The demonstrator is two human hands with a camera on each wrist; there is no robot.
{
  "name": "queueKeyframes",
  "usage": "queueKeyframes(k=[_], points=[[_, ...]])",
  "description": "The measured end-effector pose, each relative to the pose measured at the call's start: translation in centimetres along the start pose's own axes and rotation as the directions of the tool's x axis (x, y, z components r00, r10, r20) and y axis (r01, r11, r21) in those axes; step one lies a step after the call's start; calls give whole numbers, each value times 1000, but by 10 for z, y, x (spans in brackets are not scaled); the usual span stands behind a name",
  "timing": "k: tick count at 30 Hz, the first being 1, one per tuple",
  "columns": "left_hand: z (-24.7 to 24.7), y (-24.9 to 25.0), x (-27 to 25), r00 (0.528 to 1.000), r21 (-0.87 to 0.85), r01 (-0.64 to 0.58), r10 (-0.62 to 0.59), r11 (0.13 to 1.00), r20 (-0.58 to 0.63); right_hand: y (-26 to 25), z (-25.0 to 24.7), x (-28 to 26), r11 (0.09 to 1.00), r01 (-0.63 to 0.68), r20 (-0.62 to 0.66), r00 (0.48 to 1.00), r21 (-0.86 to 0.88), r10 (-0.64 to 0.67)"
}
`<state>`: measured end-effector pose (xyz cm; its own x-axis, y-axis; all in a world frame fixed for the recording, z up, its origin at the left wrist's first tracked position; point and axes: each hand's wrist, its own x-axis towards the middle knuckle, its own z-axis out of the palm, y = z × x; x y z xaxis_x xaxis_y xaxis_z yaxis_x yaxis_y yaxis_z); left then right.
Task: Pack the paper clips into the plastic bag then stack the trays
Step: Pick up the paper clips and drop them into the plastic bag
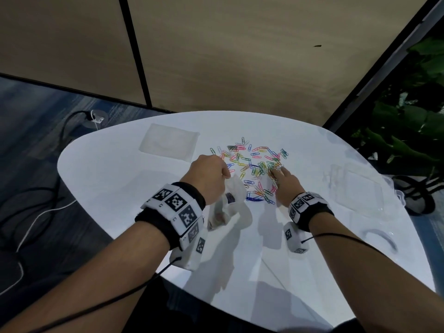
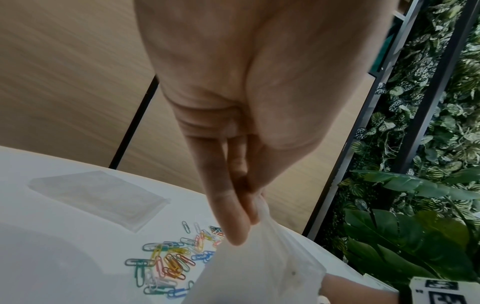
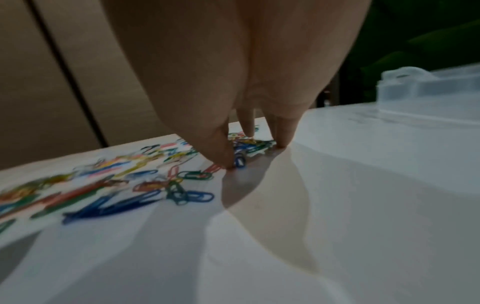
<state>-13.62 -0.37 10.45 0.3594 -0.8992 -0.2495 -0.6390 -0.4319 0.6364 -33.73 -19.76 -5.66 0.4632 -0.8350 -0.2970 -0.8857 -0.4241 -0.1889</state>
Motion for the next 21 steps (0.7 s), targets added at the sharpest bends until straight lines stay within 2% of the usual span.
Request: queueKeyframes(k=[2,4,6,10,12,14,15,17,19,20,21], points=[[1,0,1,1000,7,-8,8,1000,-4,-6,0,0,994,76,-8,997,-75,-77],[4,-1,2,1000,12,-21,21,1000,-7,-10,-1,-1,980,151,-91,982,-129,-163],[6,-1,2,1000,14,-27,27,1000,-12,-13,-2,-5,978,162,-188,965,-129,-184],[8,-2,2,999,28,-34,35,999,-27,-15,-12,-14,999,45,-211,976,-5,-45],[10,-3,3,999,38,-35,36,999,-27,-10,-21,-18,991,-34,-217,974,129,61],[12,-6,5,1000,46,-23,23,999,-10,-5,-29,-21,935,-127,-194,960,332,199],[14,-7,6,1000,48,-13,13,999,-1,-3,-34,-24,860,-176,-155,947,478,280],[16,-8,7,1000,58,0,-1,998,4,-9,-49,-34,588,-238,-4,925,773,380],[18,-8,8,1000,67,5,-5,998,-1,-27,-68,-51,263,-191,104,945,946,311],[19,-7,7,1000,63,8,-8,998,-3,-40,-77,-61,124,-164,131,962,979,240],[19,-5,6,1000,58,14,-13,998,-6,-53,-86,-72,26,-155,149,976,988,159]])
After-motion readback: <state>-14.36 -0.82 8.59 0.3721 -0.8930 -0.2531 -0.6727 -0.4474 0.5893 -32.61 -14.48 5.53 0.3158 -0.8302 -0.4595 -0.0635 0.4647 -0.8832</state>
